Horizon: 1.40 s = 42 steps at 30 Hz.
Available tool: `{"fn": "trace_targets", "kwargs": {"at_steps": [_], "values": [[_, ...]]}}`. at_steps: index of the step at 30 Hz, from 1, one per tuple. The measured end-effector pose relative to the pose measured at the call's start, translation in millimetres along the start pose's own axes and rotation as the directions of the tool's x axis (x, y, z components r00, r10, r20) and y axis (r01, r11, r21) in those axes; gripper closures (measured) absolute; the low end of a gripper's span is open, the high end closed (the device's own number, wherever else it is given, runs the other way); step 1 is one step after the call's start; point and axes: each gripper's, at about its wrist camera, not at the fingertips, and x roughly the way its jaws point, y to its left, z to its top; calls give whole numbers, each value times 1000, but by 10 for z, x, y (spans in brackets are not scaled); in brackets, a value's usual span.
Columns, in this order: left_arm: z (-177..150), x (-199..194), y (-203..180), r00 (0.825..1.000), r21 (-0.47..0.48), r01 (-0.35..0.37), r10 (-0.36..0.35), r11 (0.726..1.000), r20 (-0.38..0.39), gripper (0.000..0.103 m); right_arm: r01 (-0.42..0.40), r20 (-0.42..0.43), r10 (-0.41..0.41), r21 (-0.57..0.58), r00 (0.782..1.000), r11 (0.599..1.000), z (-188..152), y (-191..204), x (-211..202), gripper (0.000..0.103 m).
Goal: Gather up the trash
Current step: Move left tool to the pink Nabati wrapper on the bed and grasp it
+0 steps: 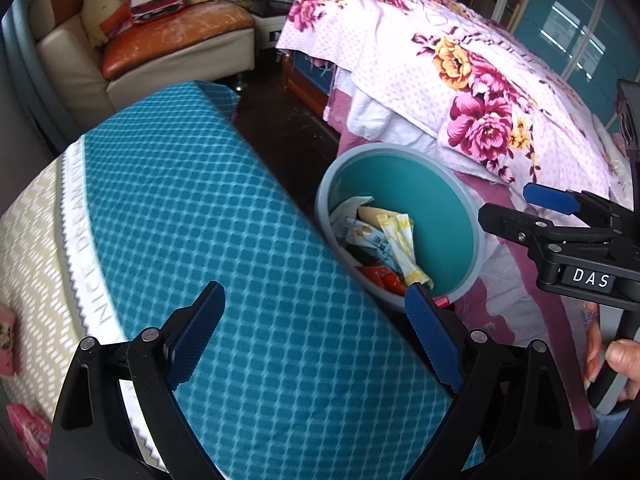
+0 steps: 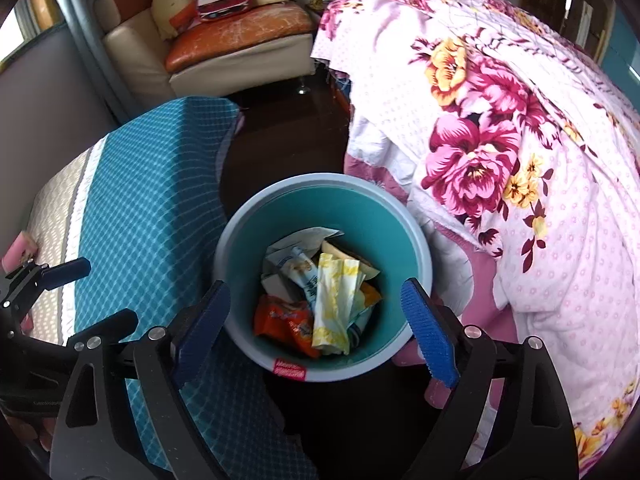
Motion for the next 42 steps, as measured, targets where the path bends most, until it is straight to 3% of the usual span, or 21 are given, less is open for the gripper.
{"fn": "trace_targets", "kwargs": {"at_steps": [13, 19, 22, 25, 28, 30, 37, 42], "values": [[-754, -705, 747, 992, -76, -117, 119, 990, 31, 8, -56, -44, 49, -180, 998, 982, -198, 861, -194, 19], [-1237, -1063, 1303, 977, -108, -212, 214, 971, 13, 8, -109, -77, 88, -330, 993, 938, -311, 1468, -221, 19], [-1500, -1202, 1618, 963, -115, -268, 268, 957, -14, 8, -168, -114, 130, -451, 985, 877, -392, 1859, -215, 19], [-1750, -1296, 1951, 947, -135, -322, 318, 937, -50, 8, -177, -122, 132, -519, 984, 836, -426, 2074, -204, 19], [-1949, -1358, 2300, 940, -184, -342, 333, 922, -80, 8, -180, -125, 130, -648, 984, 740, -515, 2446, -194, 19], [-2031, -1366, 2472, 937, -204, -350, 338, 914, -91, 8, -168, -127, 110, -692, 986, 702, -564, 2602, -163, 19], [-2131, -1190, 2783, 942, -192, -331, 312, 924, -125, 8, -150, -129, 77, -834, 989, 531, -654, 3167, -116, 19], [-2136, -1035, 2877, 952, -187, -299, 280, 936, -123, 8, -109, -89, 71, -930, 993, 351, -711, 3546, -78, 19]]}}
